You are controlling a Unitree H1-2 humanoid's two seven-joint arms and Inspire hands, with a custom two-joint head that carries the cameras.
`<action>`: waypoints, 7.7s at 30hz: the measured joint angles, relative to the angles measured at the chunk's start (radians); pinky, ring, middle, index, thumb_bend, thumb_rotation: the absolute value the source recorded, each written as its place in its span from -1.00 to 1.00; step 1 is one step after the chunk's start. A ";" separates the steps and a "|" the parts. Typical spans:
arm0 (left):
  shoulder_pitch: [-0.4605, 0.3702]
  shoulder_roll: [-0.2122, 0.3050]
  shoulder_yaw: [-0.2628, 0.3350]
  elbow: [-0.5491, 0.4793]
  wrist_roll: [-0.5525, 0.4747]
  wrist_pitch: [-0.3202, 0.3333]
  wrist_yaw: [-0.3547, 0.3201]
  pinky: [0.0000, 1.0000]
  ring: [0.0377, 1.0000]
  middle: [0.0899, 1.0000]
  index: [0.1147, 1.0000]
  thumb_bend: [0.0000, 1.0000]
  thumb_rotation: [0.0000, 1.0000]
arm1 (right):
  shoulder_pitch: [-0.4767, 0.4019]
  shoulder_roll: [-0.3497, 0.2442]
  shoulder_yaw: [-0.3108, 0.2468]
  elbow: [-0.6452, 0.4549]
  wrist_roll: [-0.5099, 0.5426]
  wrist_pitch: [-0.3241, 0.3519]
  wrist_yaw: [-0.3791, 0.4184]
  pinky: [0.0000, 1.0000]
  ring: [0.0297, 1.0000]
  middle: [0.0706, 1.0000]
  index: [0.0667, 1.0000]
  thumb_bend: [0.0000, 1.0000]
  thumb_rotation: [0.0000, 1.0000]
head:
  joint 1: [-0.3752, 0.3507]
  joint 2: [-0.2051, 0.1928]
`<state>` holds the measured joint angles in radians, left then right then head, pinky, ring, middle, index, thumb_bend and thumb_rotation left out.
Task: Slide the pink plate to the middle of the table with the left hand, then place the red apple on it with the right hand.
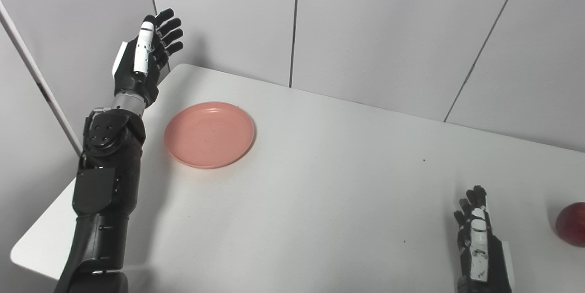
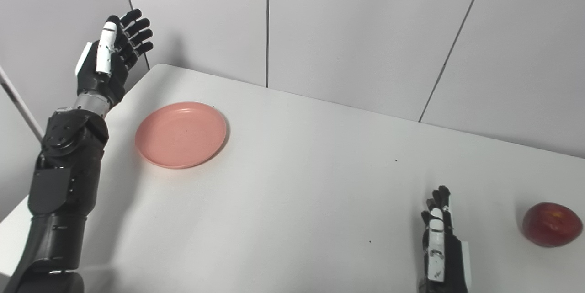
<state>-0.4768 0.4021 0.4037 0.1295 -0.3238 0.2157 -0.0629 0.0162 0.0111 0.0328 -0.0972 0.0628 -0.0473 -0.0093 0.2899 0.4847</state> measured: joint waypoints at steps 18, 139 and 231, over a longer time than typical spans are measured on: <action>0.000 0.021 0.018 0.157 -0.030 -0.012 -0.007 0.78 0.75 0.71 0.64 -0.37 1.00 | 0.000 -0.006 0.000 0.000 -0.001 0.000 0.000 1.00 1.00 1.00 1.00 -0.63 1.00 | 0.006 0.009; 0.055 -0.141 -0.163 0.237 -0.037 -0.029 -0.097 0.73 0.72 0.69 0.65 -0.42 1.00 | 0.007 -0.003 -0.002 -0.008 0.015 0.004 0.000 1.00 1.00 1.00 1.00 -0.62 1.00 | -0.017 0.037; 0.150 -0.496 -0.428 0.021 0.106 0.052 -0.033 0.77 0.79 0.78 0.73 -0.28 1.00 | 0.015 0.068 0.011 -0.064 -0.069 0.051 -0.027 0.98 0.96 0.97 0.97 -0.54 1.00 | -0.181 0.163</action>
<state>-0.3270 -0.0935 -0.0246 0.1503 -0.2177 0.2677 -0.0958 0.0308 0.0789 0.0438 -0.1613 -0.0058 0.0036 -0.0367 0.1090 0.6473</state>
